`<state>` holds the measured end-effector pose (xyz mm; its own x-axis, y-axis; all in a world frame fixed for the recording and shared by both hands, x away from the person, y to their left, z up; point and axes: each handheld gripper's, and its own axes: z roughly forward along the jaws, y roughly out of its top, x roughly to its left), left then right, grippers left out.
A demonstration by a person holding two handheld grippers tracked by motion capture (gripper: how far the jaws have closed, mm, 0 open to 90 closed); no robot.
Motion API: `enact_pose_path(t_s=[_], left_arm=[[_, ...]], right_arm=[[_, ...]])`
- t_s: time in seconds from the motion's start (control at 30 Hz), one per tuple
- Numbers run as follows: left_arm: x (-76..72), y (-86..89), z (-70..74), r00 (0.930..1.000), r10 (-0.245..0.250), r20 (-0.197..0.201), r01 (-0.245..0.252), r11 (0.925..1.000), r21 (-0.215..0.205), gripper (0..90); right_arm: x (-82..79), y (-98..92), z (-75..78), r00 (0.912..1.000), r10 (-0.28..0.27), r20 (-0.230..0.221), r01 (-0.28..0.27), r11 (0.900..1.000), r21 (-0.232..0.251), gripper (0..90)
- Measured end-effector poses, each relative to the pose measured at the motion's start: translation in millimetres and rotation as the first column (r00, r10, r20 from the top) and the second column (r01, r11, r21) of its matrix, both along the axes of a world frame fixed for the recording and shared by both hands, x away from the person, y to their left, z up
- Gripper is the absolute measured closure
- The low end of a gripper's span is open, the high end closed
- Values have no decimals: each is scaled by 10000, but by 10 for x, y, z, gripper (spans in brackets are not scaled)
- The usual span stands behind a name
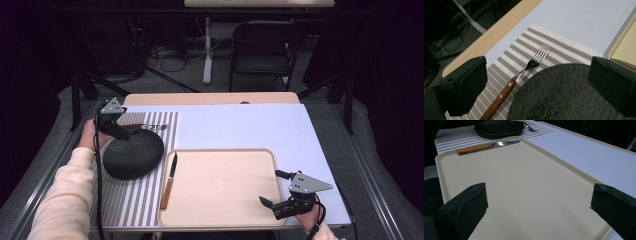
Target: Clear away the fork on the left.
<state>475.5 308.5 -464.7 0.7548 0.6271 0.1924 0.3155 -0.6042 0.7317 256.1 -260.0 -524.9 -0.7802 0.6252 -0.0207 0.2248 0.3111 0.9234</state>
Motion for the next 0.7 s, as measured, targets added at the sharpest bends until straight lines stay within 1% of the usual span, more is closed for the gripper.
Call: enact_pose_path(t_s=[0.03,0.07,0.1,0.13,0.2,0.23,0.3,0.37,0.47,0.53,0.57,0.63,0.7], left_arm=[[25,10,-6,10000,31,17,-31,10000,-11,25],[49,21,-6,9999,94,-54,-93,10000,28,31],[75,32,-9,9998,86,-153,-86,9999,-50,40],[98,41,-12,9998,122,-136,-123,9999,-61,42],[137,49,-32,9999,165,-17,-165,9998,145,69],[168,52,-45,9997,114,-224,-110,9998,173,87],[206,51,-68,9996,157,-230,-150,9994,308,102],[262,48,-87,9993,130,-351,-115,9989,447,138],[327,27,-102,9991,157,-398,-132,9979,634,157],[353,1,-119,9994,112,-333,-75,9940,1093,186],[361,-11,-132,9992,66,-385,-18,9925,1225,199],[389,-33,-166,9990,103,-442,-26,9855,1698,240],[409,-21,-188,9991,189,-388,-117,9840,1777,280]], right_arm=[[4,-3,1,10000,16,62,-16,10000,-30,2],[4,-3,1,10000,14,59,-14,10000,-26,2],[6,-4,1,10000,12,75,-12,10000,-40,2],[5,-2,-1,10000,24,36,-24,10000,-31,2],[6,-1,-1,10000,27,38,-27,10000,-32,2],[6,-1,-1,10000,28,39,-28,10000,-32,2],[6,-1,-1,10000,31,42,-31,10000,-31,2],[6,-1,-1,10000,33,42,-33,10000,-29,2],[6,-1,-2,10000,31,35,-31,10000,-27,2],[7,-3,-2,10000,36,43,-36,10000,-31,2],[5,-3,-2,10000,29,23,-29,10000,-14,2],[7,-4,-1,10000,32,44,-32,10000,-25,1],[7,-3,-2,10000,47,30,-47,10000,-27,2]])
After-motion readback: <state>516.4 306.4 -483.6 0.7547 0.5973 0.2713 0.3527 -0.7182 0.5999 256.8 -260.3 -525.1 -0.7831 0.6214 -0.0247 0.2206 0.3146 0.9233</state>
